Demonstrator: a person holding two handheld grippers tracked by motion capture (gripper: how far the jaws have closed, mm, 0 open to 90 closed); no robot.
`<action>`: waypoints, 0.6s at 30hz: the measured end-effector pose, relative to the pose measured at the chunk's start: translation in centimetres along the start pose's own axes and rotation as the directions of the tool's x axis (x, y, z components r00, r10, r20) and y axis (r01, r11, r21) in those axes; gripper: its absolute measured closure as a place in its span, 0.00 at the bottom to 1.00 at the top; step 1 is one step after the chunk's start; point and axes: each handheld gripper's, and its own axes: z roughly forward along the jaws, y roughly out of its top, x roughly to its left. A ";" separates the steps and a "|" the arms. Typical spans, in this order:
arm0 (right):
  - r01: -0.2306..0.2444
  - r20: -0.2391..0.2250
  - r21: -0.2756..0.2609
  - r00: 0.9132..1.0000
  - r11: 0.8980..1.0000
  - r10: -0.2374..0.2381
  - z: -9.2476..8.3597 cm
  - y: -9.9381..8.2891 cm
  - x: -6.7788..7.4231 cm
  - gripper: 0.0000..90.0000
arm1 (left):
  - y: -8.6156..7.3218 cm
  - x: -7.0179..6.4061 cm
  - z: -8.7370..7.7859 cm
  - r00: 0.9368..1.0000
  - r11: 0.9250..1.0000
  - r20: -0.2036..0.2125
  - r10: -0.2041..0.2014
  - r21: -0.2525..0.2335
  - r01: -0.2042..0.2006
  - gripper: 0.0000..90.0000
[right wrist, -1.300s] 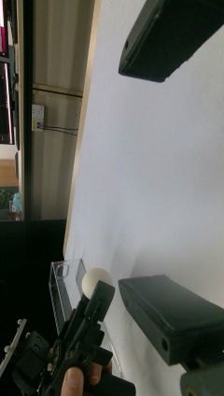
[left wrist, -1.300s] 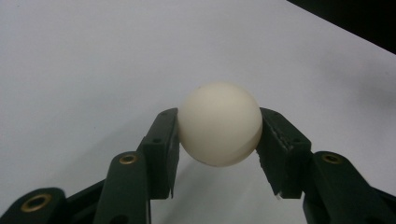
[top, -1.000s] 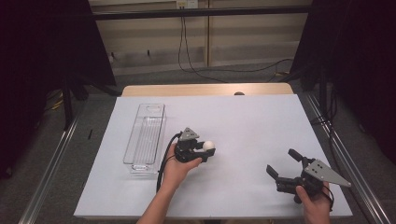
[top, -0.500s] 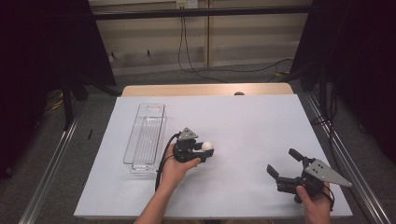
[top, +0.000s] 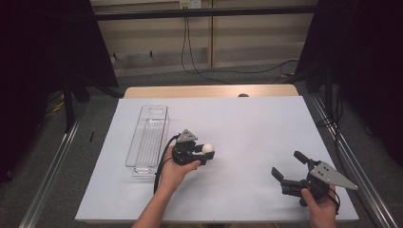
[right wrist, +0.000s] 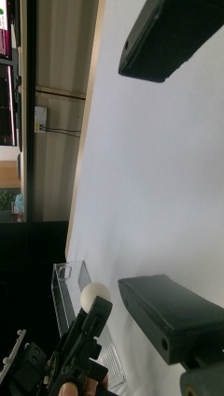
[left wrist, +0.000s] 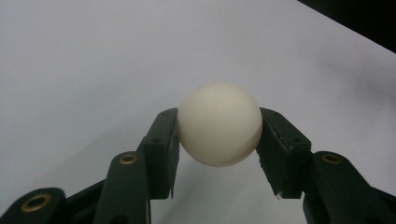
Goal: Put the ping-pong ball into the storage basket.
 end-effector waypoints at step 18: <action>0.018 -0.009 0.009 1.000 1.000 -0.018 0.2 -0.1 0.1 0.01 | 0.2 0.8 -1.2 1.000 1.000 -0.028 -0.011 0.007 0.011 0.57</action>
